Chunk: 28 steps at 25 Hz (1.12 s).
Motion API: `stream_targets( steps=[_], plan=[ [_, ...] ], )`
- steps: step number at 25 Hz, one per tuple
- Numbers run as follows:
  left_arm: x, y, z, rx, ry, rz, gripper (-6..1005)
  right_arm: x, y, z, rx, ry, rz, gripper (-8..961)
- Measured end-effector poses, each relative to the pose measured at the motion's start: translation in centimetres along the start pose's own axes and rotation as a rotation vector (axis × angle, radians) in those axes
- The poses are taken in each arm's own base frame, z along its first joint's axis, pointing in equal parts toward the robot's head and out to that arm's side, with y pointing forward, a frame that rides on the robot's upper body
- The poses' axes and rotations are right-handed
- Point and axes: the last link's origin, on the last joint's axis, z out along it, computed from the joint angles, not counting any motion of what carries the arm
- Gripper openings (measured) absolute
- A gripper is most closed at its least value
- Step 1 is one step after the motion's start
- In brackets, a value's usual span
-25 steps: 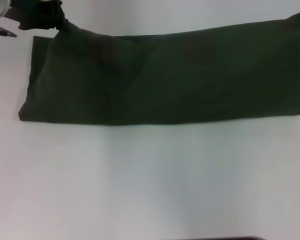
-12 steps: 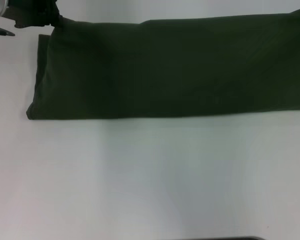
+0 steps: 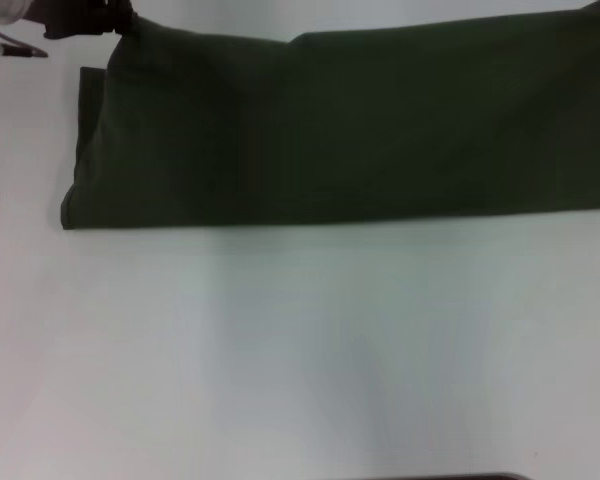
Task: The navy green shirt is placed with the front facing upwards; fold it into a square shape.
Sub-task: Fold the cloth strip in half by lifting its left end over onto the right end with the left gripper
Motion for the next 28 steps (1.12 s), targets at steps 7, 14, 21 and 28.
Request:
stream_targets(
  steps=[7,14,21,28],
  plan=[
    [0.8,0.6,0.8,0.01,0.037,0.007,6,-0.4,-0.2,1.3,0.051,-0.062,-0.01,44],
    [0.9,0.4,1.8,0.042,0.067,-0.007,5,-0.1,-0.2,3.3,0.1,-0.095,-0.034,46],
    [1.4,0.1,1.5,0.071,0.082,-0.03,5,-1.0,0.6,4.3,0.105,-0.12,-0.062,48],
    [1.4,-0.2,1.4,0.087,0.08,-0.037,6,-1.0,1.6,5.9,0.098,-0.095,-0.089,50]
  ],
)
